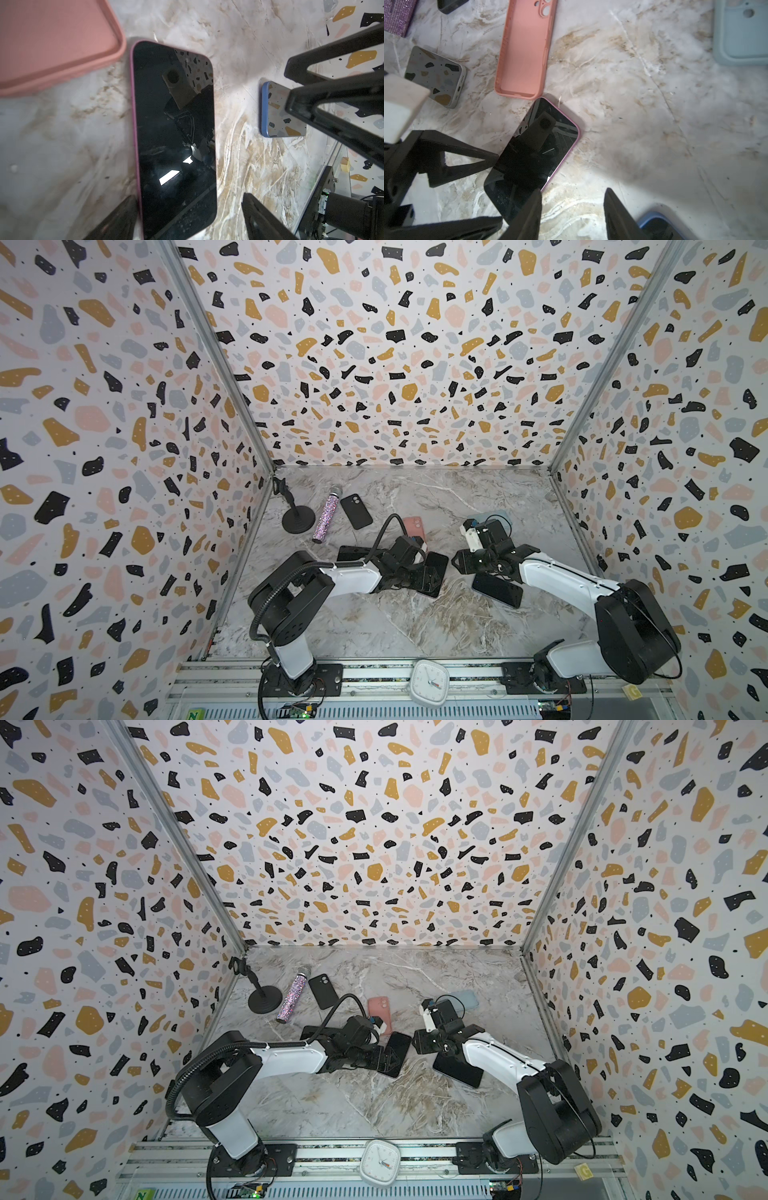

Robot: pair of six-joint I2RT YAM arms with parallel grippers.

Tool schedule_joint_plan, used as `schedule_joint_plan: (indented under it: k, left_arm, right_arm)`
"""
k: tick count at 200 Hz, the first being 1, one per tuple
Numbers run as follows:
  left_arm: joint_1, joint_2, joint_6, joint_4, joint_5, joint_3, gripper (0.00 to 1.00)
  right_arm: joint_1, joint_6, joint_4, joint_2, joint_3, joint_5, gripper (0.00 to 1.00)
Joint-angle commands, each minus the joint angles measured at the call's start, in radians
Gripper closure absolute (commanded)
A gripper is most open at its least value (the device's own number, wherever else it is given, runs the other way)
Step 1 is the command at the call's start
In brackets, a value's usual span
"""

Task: Put the phone into the phone case
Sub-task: 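Bring both grippers to the pink-framed phone and close the right gripper on it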

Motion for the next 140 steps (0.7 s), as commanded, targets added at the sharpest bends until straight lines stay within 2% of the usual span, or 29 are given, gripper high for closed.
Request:
schedule_joint_plan:
  k: [1, 67, 118, 140]
  left_arm:
    - [-0.029, 0.032, 0.014, -0.057, 0.027, 0.03, 0.19]
    - [-0.087, 0.078, 0.033, -0.078, 0.039, 0.106, 0.19]
    - [-0.079, 0.003, 0.054, -0.116, 0.001, 0.088, 0.19]
    - [-0.048, -0.058, 0.055, -0.126, -0.007, 0.053, 0.19]
  right_arm:
    - [-0.011, -0.016, 0.018, -0.033, -0.008, -0.02, 0.47]
    - [-0.033, -0.004, 0.01, -0.017, -0.023, -0.027, 0.46]
    - [-0.02, 0.029, -0.035, -0.014, -0.012, -0.044, 0.43]
    - [0.026, 0.038, -0.077, -0.025, -0.001, 0.016, 0.41]
